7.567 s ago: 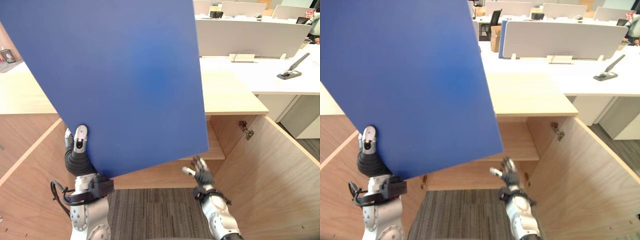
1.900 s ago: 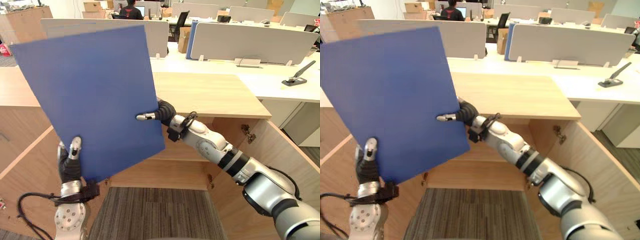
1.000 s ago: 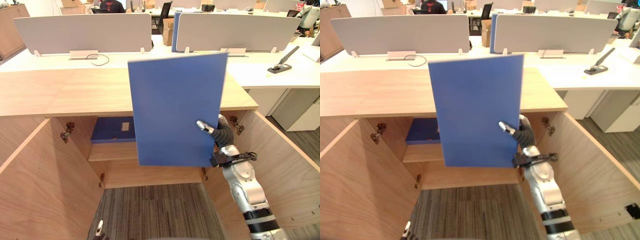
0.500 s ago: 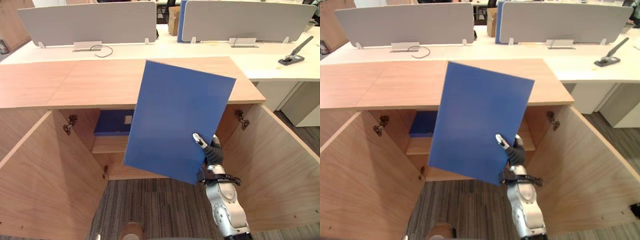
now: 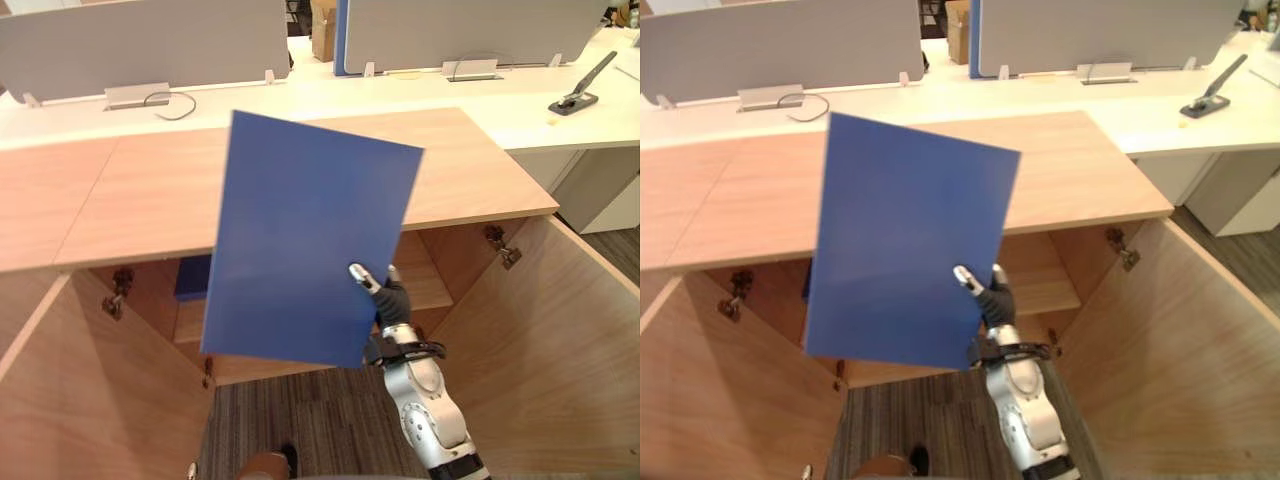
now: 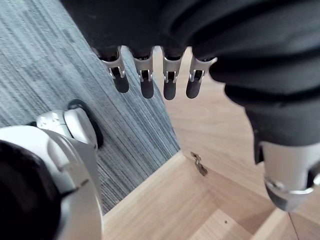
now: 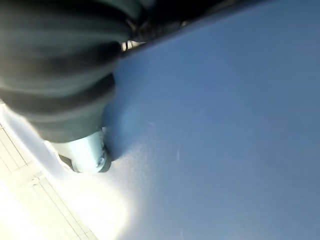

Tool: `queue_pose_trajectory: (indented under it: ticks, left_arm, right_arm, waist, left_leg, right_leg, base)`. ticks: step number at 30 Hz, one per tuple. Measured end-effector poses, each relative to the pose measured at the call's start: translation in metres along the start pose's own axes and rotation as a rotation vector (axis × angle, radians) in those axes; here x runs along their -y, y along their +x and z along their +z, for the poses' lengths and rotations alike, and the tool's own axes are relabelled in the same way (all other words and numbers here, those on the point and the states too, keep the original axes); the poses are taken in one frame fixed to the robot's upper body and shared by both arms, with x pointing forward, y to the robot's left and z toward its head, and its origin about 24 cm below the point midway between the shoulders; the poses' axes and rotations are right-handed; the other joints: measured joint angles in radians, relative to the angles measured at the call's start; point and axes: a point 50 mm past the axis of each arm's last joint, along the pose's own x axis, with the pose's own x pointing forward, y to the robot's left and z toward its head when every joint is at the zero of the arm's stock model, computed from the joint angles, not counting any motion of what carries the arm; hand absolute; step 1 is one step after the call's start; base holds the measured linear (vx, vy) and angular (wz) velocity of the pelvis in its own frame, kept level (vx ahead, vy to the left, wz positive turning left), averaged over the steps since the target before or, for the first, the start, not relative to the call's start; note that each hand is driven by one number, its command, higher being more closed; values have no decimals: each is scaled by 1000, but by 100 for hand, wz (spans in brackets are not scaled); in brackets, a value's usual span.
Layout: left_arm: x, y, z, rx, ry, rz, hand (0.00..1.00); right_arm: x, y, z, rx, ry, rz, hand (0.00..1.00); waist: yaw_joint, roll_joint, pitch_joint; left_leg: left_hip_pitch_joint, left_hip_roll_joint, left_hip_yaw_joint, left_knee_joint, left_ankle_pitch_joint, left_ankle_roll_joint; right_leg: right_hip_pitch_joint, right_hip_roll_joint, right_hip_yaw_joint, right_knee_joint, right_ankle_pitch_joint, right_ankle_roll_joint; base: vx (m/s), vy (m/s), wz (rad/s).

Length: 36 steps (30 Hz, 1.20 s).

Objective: Walk over to the cabinet, pick up the folder, carry it to the office cabinet, place the folder inside the office cabinet, then close the office cabinet door

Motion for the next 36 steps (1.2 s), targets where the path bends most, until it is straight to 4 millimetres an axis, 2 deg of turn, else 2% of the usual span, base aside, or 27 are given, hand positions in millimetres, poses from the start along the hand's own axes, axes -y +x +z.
queue_pose_trajectory:
  ticks: [3, 5, 6, 8, 9, 10, 11, 12, 13, 14, 15, 17, 20, 22, 25, 31, 32, 34, 36]
  left_arm:
    - [8, 0, 0, 2, 40, -34, 0]
    - [9, -1, -6, -18, 71, -45, 0]
    - [10, -1, -6, -20, 78, -49, 0]
    - [9, -1, -6, -23, 139, -56, 0]
    - [9, -1, -5, -22, 149, -59, 0]
    - [9, -1, -2, -13, 178, -62, 0]
    - [8, 0, 0, -8, 190, -64, 0]
    - [9, 1, 4, 0, 205, -70, 0]
    - [9, 2, 9, 11, 221, -73, 0]
    - [8, 2, 8, 6, 226, -73, 0]
    - [7, 1, -1, -22, 231, -71, 0]
    - [1, -1, -4, -35, 240, -56, 0]
    - [-2, 0, -4, -36, 222, -38, 0]
    - [-4, 0, -5, -46, 219, -31, 0]
    - [-6, 0, -6, -51, 217, -26, 0]
    - [-7, 2, -5, -52, 245, -27, 0]
    - [-9, 2, -3, -52, 260, -27, 0]
    - [-8, 3, 0, -45, 265, -29, 0]
    - [-10, 3, 1, -44, 256, -20, 0]
  right_arm:
    - [11, 0, -21, -115, -52, -5, 100]
    - [19, -6, -32, -182, -102, -1, 100]
    - [19, -6, -32, -187, -107, 11, 100]
    - [11, -6, -36, -205, -120, 57, 100]
    - [8, -6, -37, -209, -129, 74, 100]
    - [0, -4, -39, -214, -147, 120, 100]
    - [-3, -3, -39, -216, -150, 142, 100]
    - [-9, -1, -39, -216, -151, 181, 100]
    - [-13, 2, -38, -211, -153, 206, 100]
    - [-12, 2, -37, -212, -157, 210, 100]
    - [-5, 1, -39, -232, -188, 208, 100]
    - [-2, -1, -40, -244, -201, 211, 100]
    - [-4, -2, -42, -256, -198, 238, 100]
    - [-10, -3, -46, -279, -212, 285, 100]
    - [-22, -2, -49, -287, -289, 385, 100]
    - [-55, 9, -48, -172, -750, 723, 100]
    - [-62, 7, -50, -142, -878, 833, 100]
    - [-64, -5, -65, -144, -1073, 1035, 100]
    - [-56, -8, -75, -165, -1188, 1094, 100]
  waist:
    - [11, 19, -20]
    - [-1, 51, -21]
    - [-5, 55, -16]
    - [-16, 62, -9]
    - [-21, 62, -8]
    - [-31, 61, -8]
    - [-34, 61, -6]
    - [-32, 49, 2]
    - [-27, 21, 21]
    - [-25, 17, 25]
    - [-14, 49, 28]
    - [-18, 59, 16]
    - [-12, 51, 5]
    - [-4, 54, -4]
    - [-2, 54, -7]
    - [3, 48, -13]
    - [6, 41, -18]
    - [27, 24, -26]
    - [41, 9, -29]
  left_leg:
    - [44, -13, 36, -43, -20, 10]
    - [110, -22, 49, -95, -19, 11]
    - [126, -25, 52, -100, -19, 13]
    - [179, -29, 62, -102, -21, 19]
    - [187, -27, 59, -102, -21, 19]
    - [187, -18, 54, -101, -23, 18]
    - [184, -10, 53, -101, -26, 16]
    - [173, -3, 48, -91, -31, 11]
    - [168, -10, 39, -77, -36, 5]
    - [171, -8, 31, -74, -43, 6]
    - [167, 27, 12, -86, -48, -6]
    - [156, 51, -5, -107, -37, -26]
    - [136, 85, -27, -145, -9, -54]
    - [140, 101, -30, -159, 5, -49]
    - [157, 105, -37, -163, 4, -51]
    - [176, 109, -49, -177, 3, -55]
    - [175, 106, -50, -176, 3, -55]
    - [172, 104, -56, -175, 3, -54]
    - [170, 104, -63, -175, 4, -52]
  right_leg:
    - [-64, -22, 31, 98, 1, 3]
    - [-170, -34, 58, 332, -2, 5]
    - [-203, -42, 59, 410, -1, 3]
    - [-289, -94, 1, 630, 4, -28]
    - [-298, -104, -34, 647, -16, -38]
    - [-316, -102, -95, 628, -52, -50]
    - [-318, -90, -120, 589, -58, -48]
    - [-308, -56, -145, 463, -42, -40]
    - [-290, -25, -154, 332, 30, -20]
    - [-271, -24, -174, 301, 23, -2]
    - [-227, 21, -204, 210, 51, -7]
    - [-203, 56, -233, 132, 73, -21]
    - [-166, 114, -274, -12, 141, -43]
    - [-136, 142, -279, -64, 175, -50]
    - [-107, 158, -281, -94, 180, -52]
    - [-94, 161, -280, -95, 182, -49]
    - [-94, 159, -280, -100, 182, -49]
    - [-94, 157, -282, -101, 182, -49]
    - [-92, 156, -287, -101, 182, -49]
  base:
    - [144, 158, -53]
    - [101, 176, -40]
    - [86, 160, -32]
    - [73, 109, -18]
    - [66, 51, 3]
    - [43, 14, 11]
    - [41, -22, 14]
    - [25, -126, 13]
    - [17, -121, 11]
    - [9, -172, 13]
    - [-2, -126, 13]
    - [-5, -131, 16]
    - [30, -149, 16]
    - [98, -143, 1]
    - [87, -74, -3]
    - [7, 20, 1]
    - [-53, 59, 3]
    - [-52, 50, 6]
    - [-39, 24, 8]
